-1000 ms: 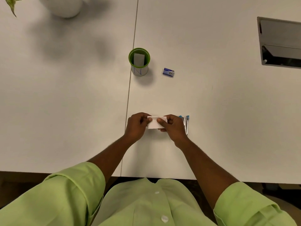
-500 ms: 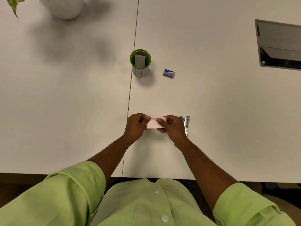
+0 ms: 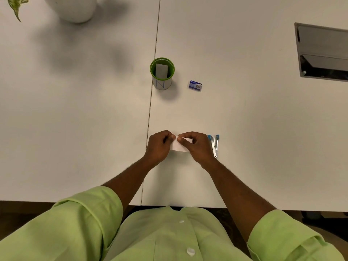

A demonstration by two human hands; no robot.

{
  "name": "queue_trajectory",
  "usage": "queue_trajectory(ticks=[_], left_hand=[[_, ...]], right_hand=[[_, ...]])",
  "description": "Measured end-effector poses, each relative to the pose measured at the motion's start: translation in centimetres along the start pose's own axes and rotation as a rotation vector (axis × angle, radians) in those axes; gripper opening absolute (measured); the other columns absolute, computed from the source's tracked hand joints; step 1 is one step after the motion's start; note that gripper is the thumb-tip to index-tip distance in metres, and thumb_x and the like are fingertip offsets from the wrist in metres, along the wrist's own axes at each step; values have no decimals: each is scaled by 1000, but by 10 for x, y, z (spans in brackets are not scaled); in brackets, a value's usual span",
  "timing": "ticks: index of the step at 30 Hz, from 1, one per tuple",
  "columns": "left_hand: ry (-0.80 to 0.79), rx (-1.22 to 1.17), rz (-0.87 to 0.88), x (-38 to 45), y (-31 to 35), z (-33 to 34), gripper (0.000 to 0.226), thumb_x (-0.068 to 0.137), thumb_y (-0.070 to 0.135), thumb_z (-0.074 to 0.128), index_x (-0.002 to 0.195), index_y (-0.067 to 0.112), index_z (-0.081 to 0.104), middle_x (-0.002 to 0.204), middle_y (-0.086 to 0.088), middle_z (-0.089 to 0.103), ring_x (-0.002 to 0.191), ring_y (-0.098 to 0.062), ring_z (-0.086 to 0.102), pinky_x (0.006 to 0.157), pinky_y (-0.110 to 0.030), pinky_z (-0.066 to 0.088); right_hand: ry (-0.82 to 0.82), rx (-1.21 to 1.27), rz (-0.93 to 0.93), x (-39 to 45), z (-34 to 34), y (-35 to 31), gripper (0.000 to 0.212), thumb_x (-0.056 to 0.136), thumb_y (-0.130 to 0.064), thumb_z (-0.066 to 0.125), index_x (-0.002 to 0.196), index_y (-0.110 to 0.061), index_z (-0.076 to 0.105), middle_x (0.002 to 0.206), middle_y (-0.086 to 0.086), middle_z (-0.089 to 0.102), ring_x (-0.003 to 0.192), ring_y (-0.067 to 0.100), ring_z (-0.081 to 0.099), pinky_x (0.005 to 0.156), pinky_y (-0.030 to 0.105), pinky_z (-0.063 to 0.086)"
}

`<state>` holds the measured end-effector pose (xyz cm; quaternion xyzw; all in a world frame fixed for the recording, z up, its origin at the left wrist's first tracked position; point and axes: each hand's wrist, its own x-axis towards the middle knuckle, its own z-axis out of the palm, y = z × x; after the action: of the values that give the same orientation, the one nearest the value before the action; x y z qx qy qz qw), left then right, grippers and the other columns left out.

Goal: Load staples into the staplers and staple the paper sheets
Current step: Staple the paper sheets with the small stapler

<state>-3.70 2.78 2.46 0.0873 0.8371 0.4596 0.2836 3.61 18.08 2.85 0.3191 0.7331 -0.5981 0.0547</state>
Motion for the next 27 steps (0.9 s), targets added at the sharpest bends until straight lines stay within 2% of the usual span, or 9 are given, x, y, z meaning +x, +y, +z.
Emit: queue_trajectory(ticks=[3,6,11,16,20,22,24,27], left_hand=[[4,-23,40,0,1,1,18,99,17,61,83,15,70,73,-1,66,65,-10,52,61,-17,39],[5,-23,48,0,1,2,16,98,12,61,85,13,70,74,3,65,66,-8,54,62,-14,39],[36,10,19,0,-1,0,16,98,9,59,85,11,69,75,3,64,68,-4,54,60,-8,37],[31,43,11,3,0,-2,16,99,11,59,86,10,68,76,2,63,69,-11,52,61,-14,37],[45,29,4,5,0,0,15,98,12,60,86,8,69,77,1,64,70,-14,54,63,-17,39],[83,6,-29,7,-1,0,14,97,15,63,87,10,70,79,3,65,72,-13,56,65,-15,42],[130,-72,-109,9,-2,-1,14,96,21,67,90,9,71,83,1,68,76,-17,63,71,-22,51],[78,-346,-282,10,-3,-5,16,95,27,70,96,11,72,96,-8,73,85,-26,74,76,-31,62]], right_hand=[[8,-83,-47,2,1,-5,9,86,-25,79,90,-16,80,91,-6,78,93,9,72,83,29,55],[13,-107,-1,6,2,-7,5,86,-23,79,86,-18,79,86,-5,77,87,13,72,84,36,59],[-43,-213,23,6,2,-6,13,92,-18,71,101,-13,80,96,2,78,91,20,71,87,44,58],[57,-193,102,2,-4,0,19,80,-33,84,78,-15,77,74,4,75,73,25,72,71,45,60],[119,-248,67,0,-4,3,24,77,-39,85,68,-21,71,65,-6,69,61,13,62,60,31,50],[119,-211,90,0,-3,2,26,76,-38,86,65,-23,69,60,-7,67,56,11,59,57,27,46],[102,-83,146,0,-2,2,25,79,-32,85,66,-20,68,59,1,68,54,16,61,58,31,51],[135,107,221,-3,-1,6,24,84,-24,82,69,-14,66,58,4,67,52,16,62,58,34,54]])
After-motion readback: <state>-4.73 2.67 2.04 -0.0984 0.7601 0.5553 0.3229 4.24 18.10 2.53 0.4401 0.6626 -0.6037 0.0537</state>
